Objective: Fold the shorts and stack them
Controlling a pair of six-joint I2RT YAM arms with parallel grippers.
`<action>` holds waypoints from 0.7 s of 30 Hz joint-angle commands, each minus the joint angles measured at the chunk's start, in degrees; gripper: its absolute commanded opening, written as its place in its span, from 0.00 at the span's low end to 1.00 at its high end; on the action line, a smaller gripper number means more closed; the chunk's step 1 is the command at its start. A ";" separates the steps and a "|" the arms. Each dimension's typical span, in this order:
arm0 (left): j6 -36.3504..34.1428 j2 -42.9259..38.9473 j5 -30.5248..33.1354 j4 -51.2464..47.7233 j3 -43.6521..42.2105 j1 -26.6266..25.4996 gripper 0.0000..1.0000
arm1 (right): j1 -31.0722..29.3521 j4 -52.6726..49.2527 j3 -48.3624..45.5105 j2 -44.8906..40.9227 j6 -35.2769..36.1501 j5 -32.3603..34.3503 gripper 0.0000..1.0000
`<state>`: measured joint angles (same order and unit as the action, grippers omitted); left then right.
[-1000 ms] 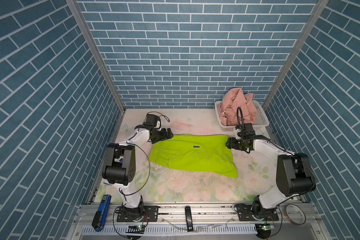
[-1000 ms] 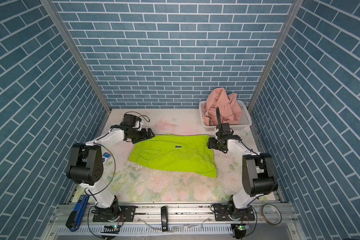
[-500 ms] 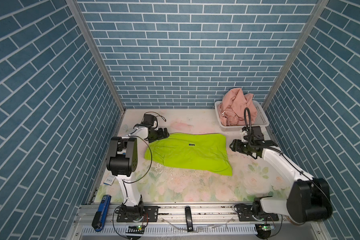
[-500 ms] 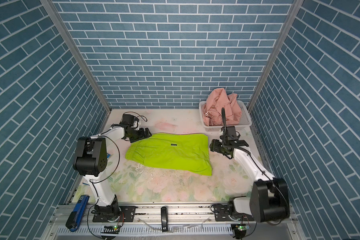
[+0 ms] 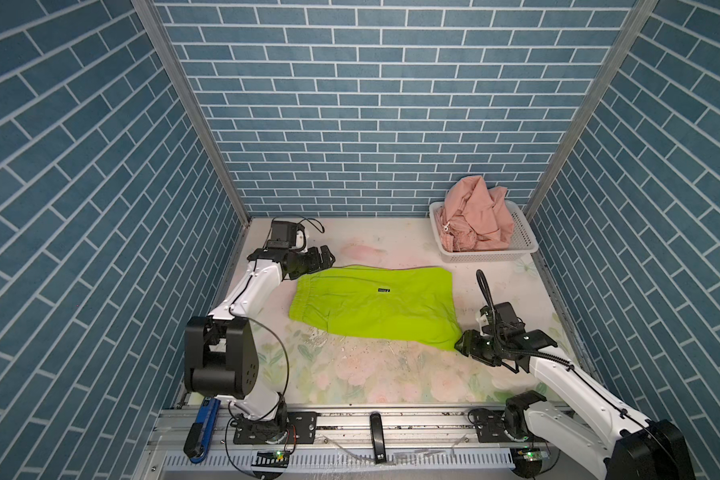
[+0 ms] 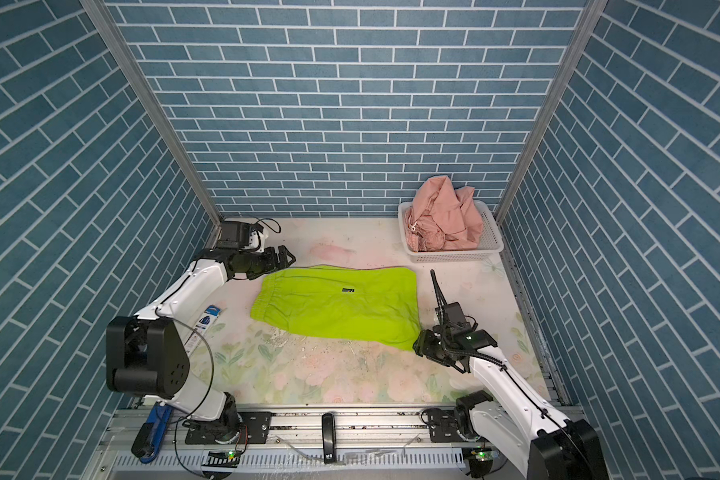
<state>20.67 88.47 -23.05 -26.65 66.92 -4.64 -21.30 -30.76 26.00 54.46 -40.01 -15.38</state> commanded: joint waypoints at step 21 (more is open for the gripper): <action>-1.22 10.54 3.06 0.64 -9.79 0.16 1.00 | -0.76 -21.69 22.96 4.78 7.39 5.44 0.00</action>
<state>20.97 96.09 -22.13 -24.86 57.21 -4.69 -21.87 -45.34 48.25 58.76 -34.02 -12.05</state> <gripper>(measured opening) 0.995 0.043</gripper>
